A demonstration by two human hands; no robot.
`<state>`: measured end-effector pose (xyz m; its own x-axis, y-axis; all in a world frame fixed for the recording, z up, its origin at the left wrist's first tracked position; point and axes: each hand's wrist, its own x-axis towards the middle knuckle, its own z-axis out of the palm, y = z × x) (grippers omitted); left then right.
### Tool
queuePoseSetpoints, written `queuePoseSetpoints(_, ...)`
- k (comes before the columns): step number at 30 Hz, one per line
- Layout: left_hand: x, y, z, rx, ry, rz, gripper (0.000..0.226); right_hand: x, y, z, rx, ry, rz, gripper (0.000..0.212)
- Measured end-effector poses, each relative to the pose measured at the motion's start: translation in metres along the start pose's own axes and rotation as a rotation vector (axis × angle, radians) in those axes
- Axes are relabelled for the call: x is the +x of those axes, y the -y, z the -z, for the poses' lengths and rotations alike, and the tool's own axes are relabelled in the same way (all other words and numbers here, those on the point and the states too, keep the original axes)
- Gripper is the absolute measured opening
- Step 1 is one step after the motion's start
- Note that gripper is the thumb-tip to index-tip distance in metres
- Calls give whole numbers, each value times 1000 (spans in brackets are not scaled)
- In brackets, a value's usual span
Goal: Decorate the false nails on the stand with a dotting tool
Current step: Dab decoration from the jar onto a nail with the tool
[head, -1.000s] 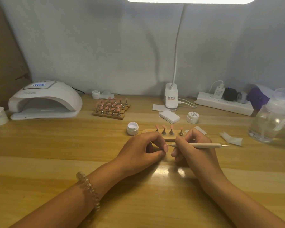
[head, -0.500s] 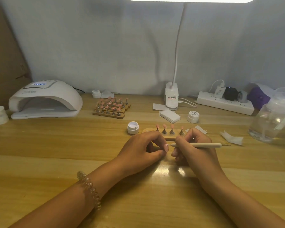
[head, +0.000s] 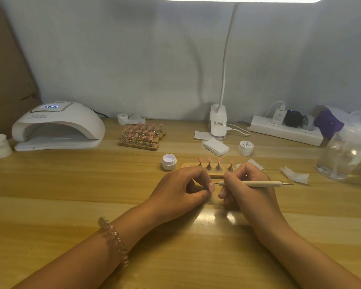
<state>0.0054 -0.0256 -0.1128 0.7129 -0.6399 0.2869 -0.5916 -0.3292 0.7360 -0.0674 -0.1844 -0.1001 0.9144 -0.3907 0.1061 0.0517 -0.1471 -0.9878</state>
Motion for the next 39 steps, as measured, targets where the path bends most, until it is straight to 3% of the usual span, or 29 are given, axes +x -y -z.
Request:
queuePoseSetpoints(29,1,3,0,-1,-2,-11,18,1,-4,0,11,5,16,22)
queuePoseSetpoints(39,0,3,-2,29,-52,4,14,6,-5,3,153,-141,31,31)
